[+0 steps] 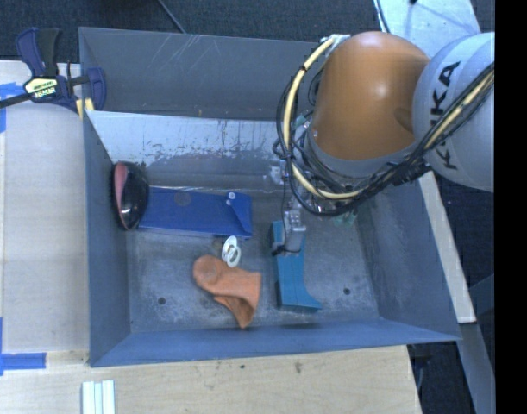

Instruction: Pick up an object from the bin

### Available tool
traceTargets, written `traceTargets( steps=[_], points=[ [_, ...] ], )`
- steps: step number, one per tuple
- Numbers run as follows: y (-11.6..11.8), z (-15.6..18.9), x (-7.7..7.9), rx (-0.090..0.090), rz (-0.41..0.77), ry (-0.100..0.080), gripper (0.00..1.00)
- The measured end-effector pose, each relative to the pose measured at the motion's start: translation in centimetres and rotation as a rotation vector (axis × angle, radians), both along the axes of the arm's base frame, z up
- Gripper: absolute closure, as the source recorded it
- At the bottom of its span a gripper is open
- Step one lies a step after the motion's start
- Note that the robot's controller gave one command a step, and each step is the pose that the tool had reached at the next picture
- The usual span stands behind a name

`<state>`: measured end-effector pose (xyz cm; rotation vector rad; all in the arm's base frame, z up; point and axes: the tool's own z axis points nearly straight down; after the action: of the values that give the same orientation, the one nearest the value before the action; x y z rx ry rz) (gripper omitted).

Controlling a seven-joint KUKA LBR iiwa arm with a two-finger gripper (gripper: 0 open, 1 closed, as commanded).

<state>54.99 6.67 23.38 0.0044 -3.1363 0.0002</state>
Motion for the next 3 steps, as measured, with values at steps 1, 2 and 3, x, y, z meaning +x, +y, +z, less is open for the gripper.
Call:
traceTargets(
  steps=[1,2,3],
  points=[
    [0.0,0.5,0.1,0.001,-0.002,-0.009,0.0],
    [1.8,-7.1,-1.5,0.001,-0.081,-0.012,0.0],
    [2.3,-12.6,-2.1,0.0,-0.13,-0.003,0.0]
  ],
)
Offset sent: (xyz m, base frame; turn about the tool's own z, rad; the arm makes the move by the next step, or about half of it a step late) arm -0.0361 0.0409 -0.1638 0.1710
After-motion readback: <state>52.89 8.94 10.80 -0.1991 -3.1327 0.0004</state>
